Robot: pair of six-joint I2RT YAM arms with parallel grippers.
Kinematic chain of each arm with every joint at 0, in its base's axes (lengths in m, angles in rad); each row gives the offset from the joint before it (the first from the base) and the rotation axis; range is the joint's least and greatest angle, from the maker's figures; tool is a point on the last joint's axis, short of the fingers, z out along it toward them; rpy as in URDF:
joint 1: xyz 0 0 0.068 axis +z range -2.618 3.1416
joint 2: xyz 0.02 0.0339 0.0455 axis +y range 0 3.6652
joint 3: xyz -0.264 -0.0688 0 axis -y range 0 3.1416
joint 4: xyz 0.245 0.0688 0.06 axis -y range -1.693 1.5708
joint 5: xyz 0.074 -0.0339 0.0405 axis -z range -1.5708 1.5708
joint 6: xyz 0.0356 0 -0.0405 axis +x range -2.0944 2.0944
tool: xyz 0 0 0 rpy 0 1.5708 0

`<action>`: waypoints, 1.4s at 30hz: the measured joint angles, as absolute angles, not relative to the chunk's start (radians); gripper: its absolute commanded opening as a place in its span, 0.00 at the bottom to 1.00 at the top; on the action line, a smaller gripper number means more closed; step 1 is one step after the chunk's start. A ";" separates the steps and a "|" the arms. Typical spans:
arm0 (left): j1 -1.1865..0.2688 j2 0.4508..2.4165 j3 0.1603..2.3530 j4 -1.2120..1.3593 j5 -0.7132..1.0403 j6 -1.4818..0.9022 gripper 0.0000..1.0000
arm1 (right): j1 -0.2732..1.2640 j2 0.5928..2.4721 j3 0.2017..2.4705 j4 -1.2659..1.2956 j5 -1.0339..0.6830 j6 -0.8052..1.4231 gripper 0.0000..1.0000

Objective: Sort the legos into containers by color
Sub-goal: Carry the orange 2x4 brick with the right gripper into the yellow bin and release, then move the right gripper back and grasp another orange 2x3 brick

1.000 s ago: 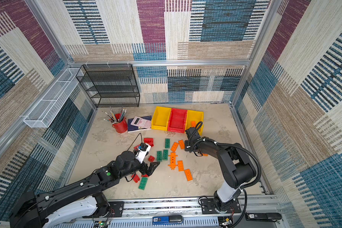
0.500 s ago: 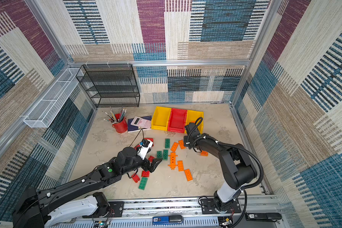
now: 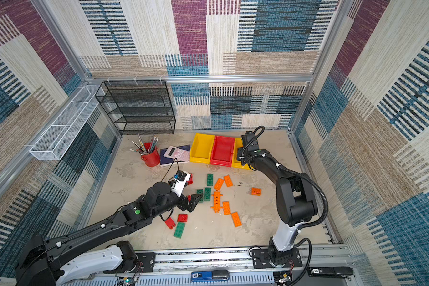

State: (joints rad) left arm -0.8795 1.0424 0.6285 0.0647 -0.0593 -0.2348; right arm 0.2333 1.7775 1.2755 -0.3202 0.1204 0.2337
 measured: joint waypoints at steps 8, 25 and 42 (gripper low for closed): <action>-0.879 1.065 0.684 0.033 -0.099 -0.249 0.99 | 0.203 1.932 1.373 -0.281 0.052 0.197 0.57; -0.880 0.940 0.572 0.012 -0.097 -0.292 0.99 | 0.315 1.593 1.090 -0.266 0.000 0.231 0.61; -0.882 0.910 0.511 0.049 -0.042 -0.314 0.99 | 0.459 1.573 0.868 -0.219 -0.027 0.313 0.60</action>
State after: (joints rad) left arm -0.8822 0.9100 0.5106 0.0490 -0.0422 -0.3141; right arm 0.4591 1.5726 0.8684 -0.2188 -0.0265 0.3134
